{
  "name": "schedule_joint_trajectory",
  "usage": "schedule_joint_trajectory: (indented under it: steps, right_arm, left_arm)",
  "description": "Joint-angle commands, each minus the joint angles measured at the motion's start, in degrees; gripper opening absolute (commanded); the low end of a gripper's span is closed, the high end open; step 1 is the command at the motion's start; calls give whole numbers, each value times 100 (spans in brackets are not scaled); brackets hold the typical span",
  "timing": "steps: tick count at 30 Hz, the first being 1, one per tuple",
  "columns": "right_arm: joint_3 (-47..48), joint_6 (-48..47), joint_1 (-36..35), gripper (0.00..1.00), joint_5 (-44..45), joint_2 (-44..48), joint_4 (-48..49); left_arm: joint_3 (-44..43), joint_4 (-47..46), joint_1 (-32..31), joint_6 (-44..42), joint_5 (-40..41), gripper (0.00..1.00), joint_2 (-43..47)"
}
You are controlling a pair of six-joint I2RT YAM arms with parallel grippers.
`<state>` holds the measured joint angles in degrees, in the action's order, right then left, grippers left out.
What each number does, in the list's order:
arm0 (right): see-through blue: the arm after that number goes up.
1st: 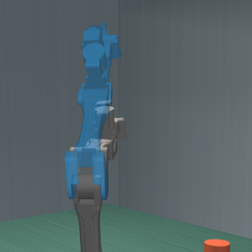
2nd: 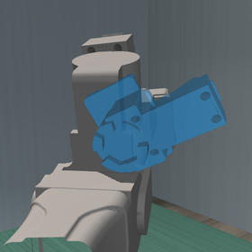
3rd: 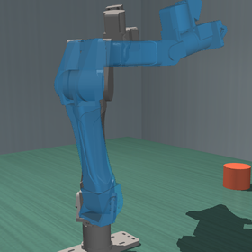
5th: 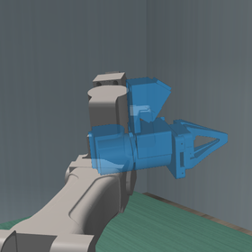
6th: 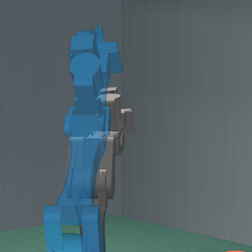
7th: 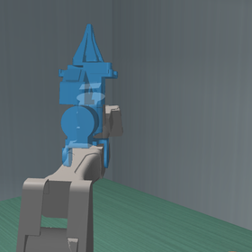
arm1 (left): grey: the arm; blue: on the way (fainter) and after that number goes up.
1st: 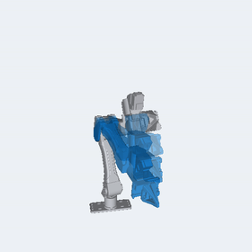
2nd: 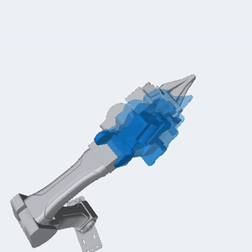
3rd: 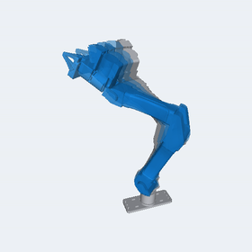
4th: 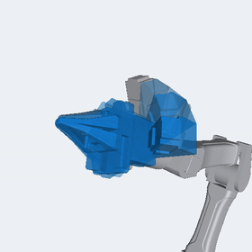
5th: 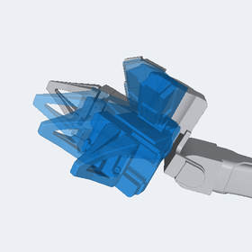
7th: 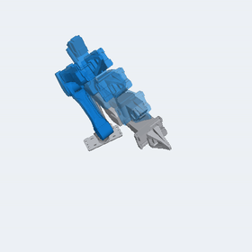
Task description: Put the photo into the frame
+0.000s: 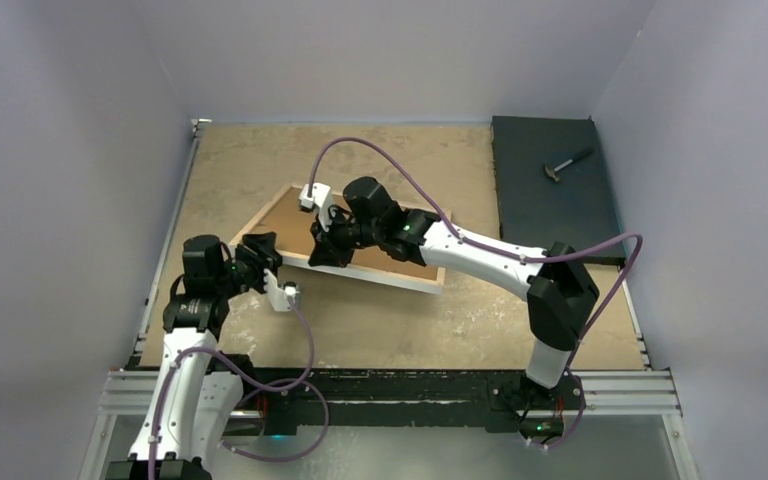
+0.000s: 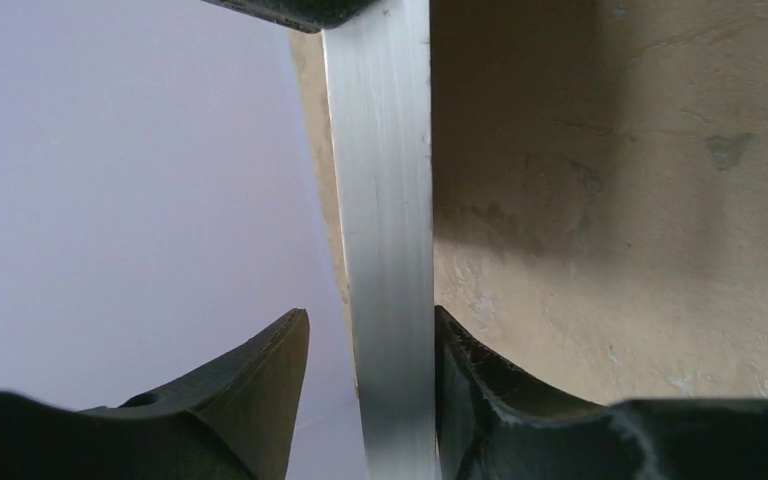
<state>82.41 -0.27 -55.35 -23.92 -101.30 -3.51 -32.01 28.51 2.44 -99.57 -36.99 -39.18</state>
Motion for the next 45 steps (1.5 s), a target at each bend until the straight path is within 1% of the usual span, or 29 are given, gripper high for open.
schedule_joint_trajectory:
  steps: [1, 4, 5, 6, 8, 9, 10, 12, 15, 18, 21, 24, 27, 31, 34, 38, 41, 43, 44, 45]
  right_arm:
    - [538, 243, -28, 0, -484, 285, 723]
    - [647, 139, -9, 0, -481, 265, 520]
    - [681, 68, -10, 2, -383, 271, 410]
    - [685, -31, 0, 11, -292, 306, 366]
    - [618, -340, 7, 34, -114, 473, 226]
    - [580, -512, 14, 43, -29, 592, 168]
    - [535, -706, 8, 49, 40, 713, 86]
    - [398, -1157, 12, 56, 267, 1012, -120]
    - [0, -1879, -16, 64, 813, 1444, -298]
    - [-280, -2172, -98, 69, 1158, 1702, -467]
    - [-149, -2387, -207, 74, 1400, 1681, -864]
    - [89, -2612, -426, 79, 1738, 1439, -1382]
    - [203, -2715, -584, 80, 2132, 1217, -1636]
    - [243, -2748, -701, 81, 2433, 1012, -1673]
    - [225, -2770, -779, 79, 2878, 932, -1525]
    - [205, -2784, -823, 65, 3399, 921, -1220]
    - [174, -2754, -845, 54, 3460, 1065, -1010]
    - [142, -2725, -841, 43, 3365, 1189, -860]
    - [161, -2708, -841, 36, 3295, 1233, -819]
    - [214, -2659, -841, 27, 3255, 1249, -822]
  left_arm:
    - [52, -786, -45, 496, -147, 40, 136]
    - [-315, -351, -50, 639, -268, 19, -46]
    - [-439, -204, -45, 654, -291, 14, -95]
    - [-563, -30, -49, 650, -327, 9, -149]
    - [-838, 335, -50, 666, -364, 4, -297]
    - [-972, 472, -50, 700, -385, 4, -381]
    - [-1102, 583, -46, 764, -393, 3, -434]
    - [-1283, 747, -50, 796, -424, 3, -518]
    - [-1416, 841, -45, 803, -508, 3, -506]
    - [-1544, 960, -50, 795, -579, 3, -543]
    - [-1614, 980, -49, 816, -573, 3, -570]
    - [-1730, 1025, -49, 881, -574, 3, -603]
    - [-1797, 1052, -43, 883, -565, 3, -576]
    - [-1801, 1073, -44, 890, -563, 3, -525]
    - [-1835, 1085, -50, 912, -578, 3, -506]
    - [-1870, 1071, -43, 979, -607, 3, -497]
    - [-1871, 1044, -45, 989, -608, 4, -470]
    - [-1863, 1024, -48, 948, -614, 8, -452]
    - [-1855, 983, -43, 946, -627, 11, -430]
    - [-1839, 905, -45, 1004, -667, 16, -395]
